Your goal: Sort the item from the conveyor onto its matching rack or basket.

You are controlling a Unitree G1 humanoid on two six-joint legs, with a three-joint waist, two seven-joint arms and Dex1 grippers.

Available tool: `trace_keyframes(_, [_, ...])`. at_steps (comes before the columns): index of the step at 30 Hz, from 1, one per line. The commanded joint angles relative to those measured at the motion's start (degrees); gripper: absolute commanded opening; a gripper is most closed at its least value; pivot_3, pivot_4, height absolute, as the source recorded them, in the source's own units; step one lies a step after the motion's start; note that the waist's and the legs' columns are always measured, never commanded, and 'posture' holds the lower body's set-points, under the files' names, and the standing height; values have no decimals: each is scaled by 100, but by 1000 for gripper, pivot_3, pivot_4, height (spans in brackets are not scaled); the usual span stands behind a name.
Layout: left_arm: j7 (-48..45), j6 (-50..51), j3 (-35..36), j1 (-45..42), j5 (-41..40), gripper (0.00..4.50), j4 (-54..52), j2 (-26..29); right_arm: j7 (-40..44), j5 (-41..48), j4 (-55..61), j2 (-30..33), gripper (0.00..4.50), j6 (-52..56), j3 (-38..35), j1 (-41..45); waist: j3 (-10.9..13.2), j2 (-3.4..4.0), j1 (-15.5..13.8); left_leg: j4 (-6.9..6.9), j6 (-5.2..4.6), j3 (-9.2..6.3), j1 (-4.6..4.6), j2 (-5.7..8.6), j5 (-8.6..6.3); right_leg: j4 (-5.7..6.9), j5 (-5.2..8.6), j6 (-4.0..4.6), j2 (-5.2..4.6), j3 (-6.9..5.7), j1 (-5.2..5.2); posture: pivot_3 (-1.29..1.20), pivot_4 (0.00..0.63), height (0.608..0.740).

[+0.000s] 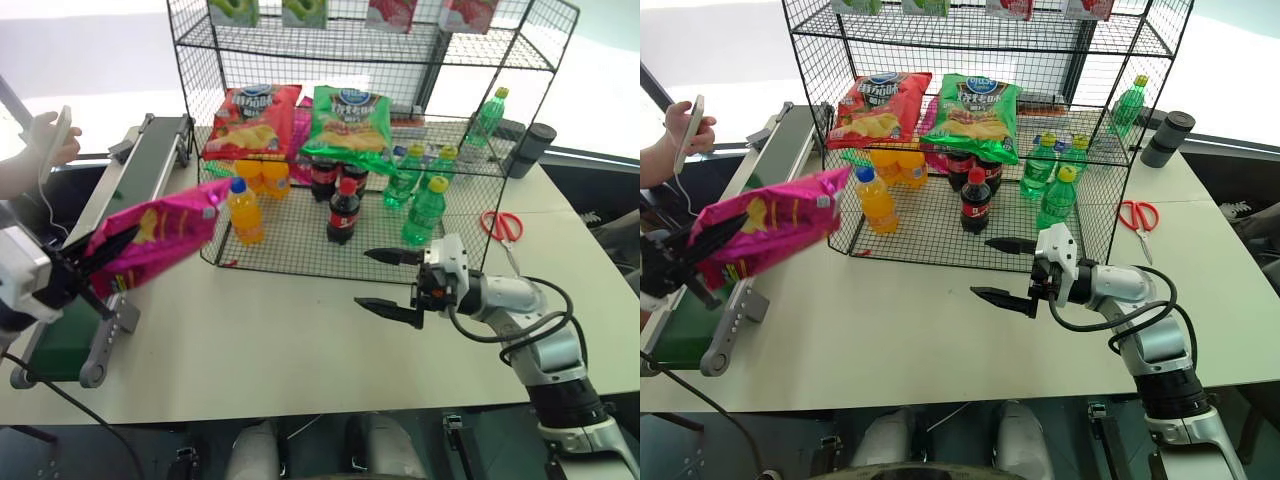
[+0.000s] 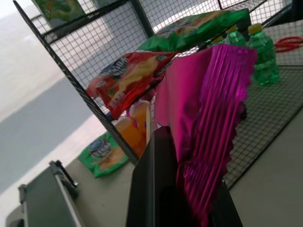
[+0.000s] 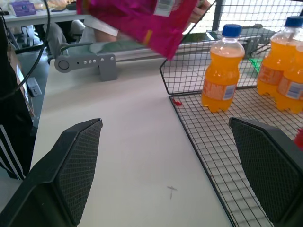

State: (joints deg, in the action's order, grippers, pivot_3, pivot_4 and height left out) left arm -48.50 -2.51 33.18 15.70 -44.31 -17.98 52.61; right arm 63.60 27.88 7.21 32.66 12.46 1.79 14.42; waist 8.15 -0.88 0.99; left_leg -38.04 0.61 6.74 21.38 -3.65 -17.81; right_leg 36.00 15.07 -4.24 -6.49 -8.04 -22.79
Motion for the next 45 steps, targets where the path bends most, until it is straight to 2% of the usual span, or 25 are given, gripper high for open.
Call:
trace_keyframes(1, [-128,877,290,-45,-1058,54,-600,12,46,196,152,8,4500,78,-122,33,1,2,-19,0,3,-5,-1,0,1,0,1,1,2,0,2,0,150,738])
trace_keyframes(6, [-326,1874,-416,-191,-1743,54,-1098,-96,187,550,398,191,4500,656,-186,-188,3,7,-46,0,2,-14,-2,6,1,-7,1,2,0,0,13,0,150,738])
trace_keyframes(8, [-459,2049,-744,-271,-1781,54,-1215,-239,129,639,392,223,4500,818,-284,-231,3,7,-39,0,1,-14,0,7,0,-10,1,2,0,1,12,0,150,738])
trace_keyframes(11, [-377,2339,-1198,-870,-1977,54,-1188,-496,22,802,514,301,4500,1093,-392,-322,4,7,-41,0,2,-14,0,7,1,-10,1,2,3,1,12,0,150,738])
trace_keyframes(14, [-484,2749,-1562,-1586,-2218,54,-948,-649,-109,1342,709,284,4500,1680,-623,-506,2,4,-57,-2,8,-23,-1,9,5,-6,0,3,5,-2,16,0,150,738])
trace_keyframes(20, [-638,3937,-1970,-2549,-3320,54,-453,-849,-165,1600,720,170,4500,1903,-742,-787,1,4,-27,-2,7,-27,-1,12,5,-11,-1,4,5,-2,20,0,150,738])
trace_keyframes(24, [-510,4548,-2043,-3399,-3986,54,131,-1133,-341,1617,775,-14,4500,1894,-720,-496,2,1,-28,-3,13,-30,-1,15,9,-6,-2,4,7,-2,18,0,150,738])
trace_keyframes(27, [-442,4922,-1969,-3721,-4350,54,445,-1254,-424,2019,853,-117,4500,2191,-841,-339,1,2,-31,-3,15,-35,-3,26,10,-5,-2,4,7,-2,21,0,150,738])
trace_keyframes(33, [-660,5184,-2093,-3930,-4021,54,698,-1497,-409,2737,1312,7,4500,2854,-772,-209,1,1,-41,-3,41,-37,3,31,25,-13,-2,3,8,-3,21,0,150,738])
trace_keyframes(45, [-820,5320,-2009,-3839,-3594,54,648,-1767,-477,2396,1243,-206,4500,2877,-169,-79,0,-2,-39,-3,23,-41,2,34,15,-15,-1,3,6,-3,24,0,150,738])
